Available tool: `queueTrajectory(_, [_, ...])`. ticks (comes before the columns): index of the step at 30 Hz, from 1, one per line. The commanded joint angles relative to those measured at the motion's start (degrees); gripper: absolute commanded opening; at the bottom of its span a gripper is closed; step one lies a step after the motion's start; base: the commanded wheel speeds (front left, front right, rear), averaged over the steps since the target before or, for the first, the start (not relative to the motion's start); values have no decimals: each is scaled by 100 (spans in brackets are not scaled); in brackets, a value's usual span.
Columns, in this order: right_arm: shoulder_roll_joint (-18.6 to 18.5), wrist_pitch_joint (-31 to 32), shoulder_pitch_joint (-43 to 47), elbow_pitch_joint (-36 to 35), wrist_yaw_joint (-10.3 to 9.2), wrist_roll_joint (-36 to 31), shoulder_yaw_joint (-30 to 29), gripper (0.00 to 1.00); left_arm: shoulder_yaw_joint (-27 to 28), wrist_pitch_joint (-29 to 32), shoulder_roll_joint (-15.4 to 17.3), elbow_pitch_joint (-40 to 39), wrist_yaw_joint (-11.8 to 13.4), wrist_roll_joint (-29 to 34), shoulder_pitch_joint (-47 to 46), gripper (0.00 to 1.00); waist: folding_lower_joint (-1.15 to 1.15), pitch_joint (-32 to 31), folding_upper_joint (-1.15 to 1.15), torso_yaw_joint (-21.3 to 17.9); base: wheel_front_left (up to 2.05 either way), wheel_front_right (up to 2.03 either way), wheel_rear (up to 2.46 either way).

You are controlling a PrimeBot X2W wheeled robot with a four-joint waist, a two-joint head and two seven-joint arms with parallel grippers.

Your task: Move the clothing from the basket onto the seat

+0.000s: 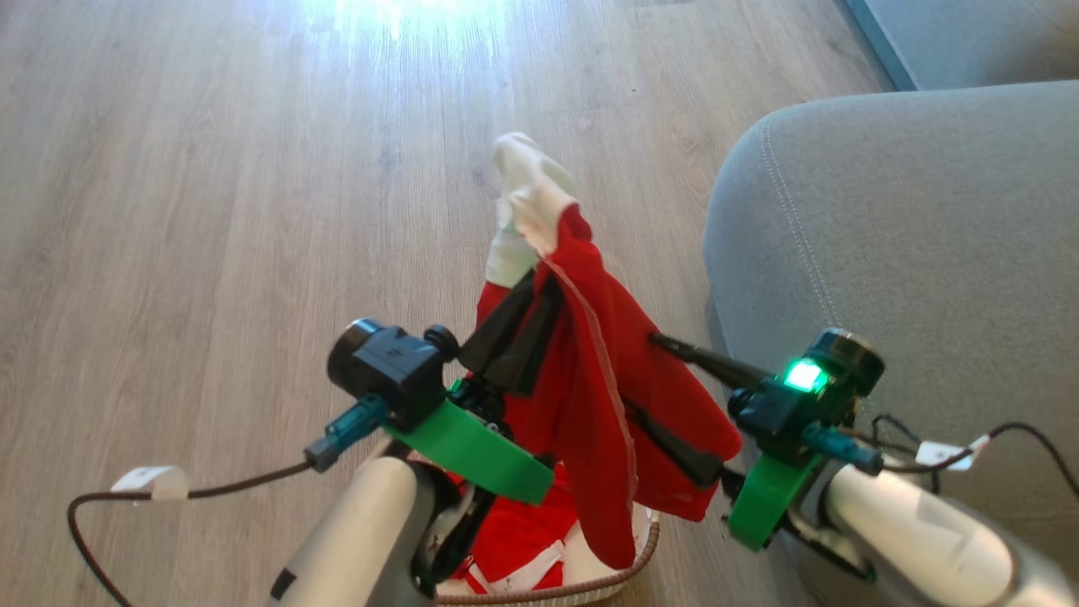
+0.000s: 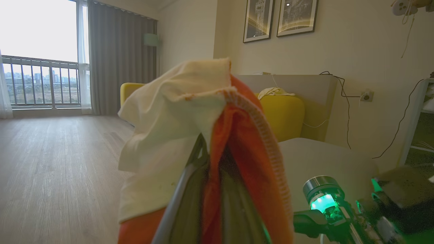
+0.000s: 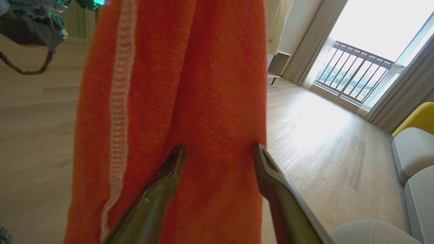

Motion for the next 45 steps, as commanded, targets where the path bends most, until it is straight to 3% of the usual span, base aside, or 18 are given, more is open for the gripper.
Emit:
queueTrajectory(1, [-149, -54, -257, -84, -1, 71, 15, 100, 110, -29, 38, -187, -36, -42, -214, 0, 0, -14, 0, 29, 0, 0, 0])
queueTrajectory(7, [-332, -54, -382, -27, -1, 176, 81, 100, 36, -29, 38, -142, -59, -64, -200, 0, 0, -43, 0, 76, 0, 0, 0])
queueTrajectory(23, [-780, -54, -1291, -180, -1, 672, 1618, 100, -311, -29, 38, -111, -347, 105, -223, 0, 0, -56, 0, 152, 0, 0, 0])
queueTrajectory(30, [-509, -54, -1606, 68, -1, 649, 2112, 100, -432, -29, 38, -117, -404, 54, -276, 0, 0, -41, 0, 200, 0, 0, 0])
queueTrajectory(40, [265, -54, -1561, 580, -1, 751, 2330, 100, -610, -29, 38, -152, -431, -24, -330, 0, 0, -27, 0, 279, 0, 0, 0])
queueTrajectory(41, [338, -54, -1516, 629, -1, 877, 2328, 26, -627, -29, 38, -147, -432, -34, -336, 0, 0, -32, 0, 294, 0, 0, 0])
queueTrajectory(42, [396, -54, -1512, 620, -1, 904, 2274, 0, -639, -29, 38, -144, -433, -44, -341, 0, 0, -32, 0, 308, 0, 0, 0])
queueTrajectory(45, [499, -54, -1429, 546, -1, 910, 2036, 0, -658, -29, 38, -136, -431, -58, -349, 0, 0, -30, 0, 356, 0, 0, 0])
